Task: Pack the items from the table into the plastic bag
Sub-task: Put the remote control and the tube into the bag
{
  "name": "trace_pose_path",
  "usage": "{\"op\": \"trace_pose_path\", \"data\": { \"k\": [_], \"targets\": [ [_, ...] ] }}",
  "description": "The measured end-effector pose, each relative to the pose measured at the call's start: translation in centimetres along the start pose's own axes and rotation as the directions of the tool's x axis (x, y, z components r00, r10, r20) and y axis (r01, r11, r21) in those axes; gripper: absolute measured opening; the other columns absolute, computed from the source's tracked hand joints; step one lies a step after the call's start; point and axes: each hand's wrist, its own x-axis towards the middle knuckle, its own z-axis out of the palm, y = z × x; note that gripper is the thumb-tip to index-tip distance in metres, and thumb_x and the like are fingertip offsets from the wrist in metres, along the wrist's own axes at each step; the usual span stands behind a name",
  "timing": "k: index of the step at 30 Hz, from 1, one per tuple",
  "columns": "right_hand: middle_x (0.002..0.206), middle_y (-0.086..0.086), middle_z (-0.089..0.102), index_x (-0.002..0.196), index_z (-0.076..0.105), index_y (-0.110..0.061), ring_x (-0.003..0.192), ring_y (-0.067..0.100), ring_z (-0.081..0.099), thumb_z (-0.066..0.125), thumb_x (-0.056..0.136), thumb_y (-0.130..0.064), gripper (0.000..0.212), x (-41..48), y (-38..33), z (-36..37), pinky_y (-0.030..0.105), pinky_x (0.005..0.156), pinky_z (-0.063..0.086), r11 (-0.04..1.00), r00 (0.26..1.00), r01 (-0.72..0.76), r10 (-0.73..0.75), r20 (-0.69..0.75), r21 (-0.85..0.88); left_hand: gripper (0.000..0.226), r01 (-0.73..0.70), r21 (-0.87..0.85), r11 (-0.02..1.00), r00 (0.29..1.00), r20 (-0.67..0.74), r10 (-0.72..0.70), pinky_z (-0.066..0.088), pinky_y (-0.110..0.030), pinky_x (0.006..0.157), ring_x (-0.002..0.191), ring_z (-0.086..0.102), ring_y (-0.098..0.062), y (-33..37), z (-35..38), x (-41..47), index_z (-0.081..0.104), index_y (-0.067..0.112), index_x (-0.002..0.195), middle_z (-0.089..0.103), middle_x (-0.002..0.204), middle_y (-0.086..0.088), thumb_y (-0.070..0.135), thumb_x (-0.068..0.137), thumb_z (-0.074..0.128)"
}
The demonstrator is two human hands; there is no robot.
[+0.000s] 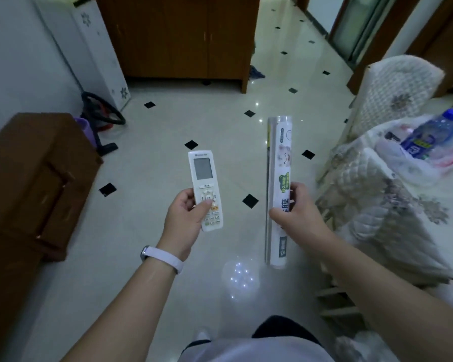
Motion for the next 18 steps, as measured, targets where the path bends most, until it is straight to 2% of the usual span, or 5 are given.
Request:
{"op": "trace_pose_path", "data": {
  "k": [2,6,11,15,18],
  "targets": [
    [0.092,0.0,0.064,0.121,0.042,-0.025,0.076,0.015,0.065,0.068,0.08,-0.013,0.05,1.2,-0.3,-0.6,0.035,0.07,0.055,1.0,0.998,-0.027,0.027,-0.059,0.006,0.024,0.018,0.008,1.0,0.998,0.057,-0.018,0.057,-0.032,0.064,0.088,0.07,-0.021,0.3,1.2,2.6,0.058,0.004,0.114,0.072,0.105,-0.008,0.004,0.091,0.062],
    [0.093,0.003,0.065,0.123,0.042,-0.024,0.077,0.015,0.066,0.068,0.08,-0.011,0.052,4.2,0.4,-2.8,0.033,0.07,0.057,0.996,0.983,-0.075,0.082,-0.162,0.05,0.019,0.042,0.061,0.997,0.981,0.186,-0.053,0.056,-0.034,0.066,0.087,0.07,-0.021,0.3,5.2,7.6,0.06,0.008,0.109,0.073,0.101,-0.006,0.003,0.09,0.062],
    [0.095,0.0,0.066,0.117,0.041,-0.032,0.086,0.018,0.067,0.07,0.079,-0.011,0.053,10.0,2.8,-6.2,0.041,0.08,0.057,0.985,0.957,-0.082,0.12,-0.264,0.15,0.017,0.036,0.125,0.991,0.942,0.326,-0.076,0.056,-0.031,0.063,0.082,0.072,-0.017,1.3,12.6,13.9,0.06,0.009,0.106,0.073,0.098,-0.005,0.002,0.091,0.061],
    [0.095,0.003,0.066,0.117,0.042,-0.029,0.084,0.019,0.066,0.069,0.078,-0.007,0.052,15.5,4.0,-10.1,0.032,0.075,0.057,0.966,0.921,-0.052,0.144,-0.361,0.252,0.019,0.01,0.195,0.981,0.911,0.402,-0.089,0.056,-0.028,0.062,0.083,0.07,-0.016,2.6,19.7,18.8,0.059,0.005,0.109,0.073,0.099,-0.007,0.003,0.091,0.061],
    [0.091,0.001,0.064,0.121,0.043,-0.027,0.071,0.003,0.062,0.068,0.079,-0.007,0.052,19.1,4.5,-14.1,0.022,0.065,0.055,0.953,0.895,-0.055,0.179,-0.407,0.298,0.019,-0.002,0.24,0.971,0.885,0.453,-0.11,0.056,-0.028,0.061,0.082,0.071,-0.016,3.7,25.3,22.1,0.059,0.005,0.11,0.073,0.1,-0.008,0.003,0.091,0.061]
  ]
}}
